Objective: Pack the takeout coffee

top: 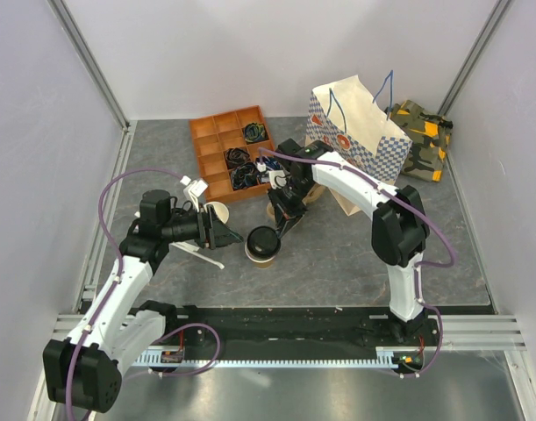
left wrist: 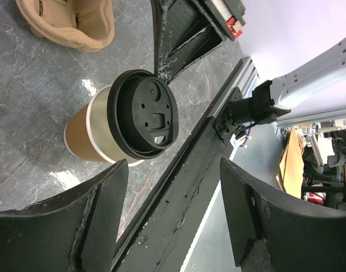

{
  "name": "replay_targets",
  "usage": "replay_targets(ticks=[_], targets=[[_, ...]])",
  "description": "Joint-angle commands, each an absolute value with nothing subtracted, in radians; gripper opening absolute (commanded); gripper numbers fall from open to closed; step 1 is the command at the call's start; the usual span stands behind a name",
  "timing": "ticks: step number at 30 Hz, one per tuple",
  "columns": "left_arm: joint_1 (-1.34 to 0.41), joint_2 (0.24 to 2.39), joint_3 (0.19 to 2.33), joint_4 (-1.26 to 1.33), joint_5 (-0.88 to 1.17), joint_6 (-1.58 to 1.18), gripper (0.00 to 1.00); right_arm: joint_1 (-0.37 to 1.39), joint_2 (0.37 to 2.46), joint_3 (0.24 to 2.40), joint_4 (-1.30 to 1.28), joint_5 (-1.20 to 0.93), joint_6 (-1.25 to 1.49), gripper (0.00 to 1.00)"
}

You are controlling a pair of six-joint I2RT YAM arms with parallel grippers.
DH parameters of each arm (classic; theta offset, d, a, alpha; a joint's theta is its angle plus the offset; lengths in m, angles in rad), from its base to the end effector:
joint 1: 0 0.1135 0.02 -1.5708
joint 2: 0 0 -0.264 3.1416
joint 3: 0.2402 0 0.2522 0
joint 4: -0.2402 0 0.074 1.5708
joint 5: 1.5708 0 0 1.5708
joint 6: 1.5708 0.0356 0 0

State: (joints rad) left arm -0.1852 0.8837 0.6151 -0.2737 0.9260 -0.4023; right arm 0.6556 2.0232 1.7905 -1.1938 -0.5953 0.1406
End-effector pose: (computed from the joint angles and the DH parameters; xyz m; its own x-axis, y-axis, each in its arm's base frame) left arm 0.1779 -0.0623 0.2612 -0.7736 -0.0945 -0.6266 0.5224 0.4648 -0.7149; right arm 0.3069 0.2612 0.2504 -0.8564 -0.5122 -0.0646 -0.4531 0.6857 0.5696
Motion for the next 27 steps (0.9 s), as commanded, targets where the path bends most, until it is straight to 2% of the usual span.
replay_targets(ticks=[1, 27], targets=[[-0.179, 0.884, 0.612, -0.232, 0.962, -0.413, 0.73, 0.658, 2.048, 1.825, -1.206, -0.611, 0.124, 0.00], [-0.178, 0.888, 0.607, -0.224, 0.968, -0.411, 0.74, 0.660, 2.069, 1.821, -1.206, -0.627, 0.129, 0.00]])
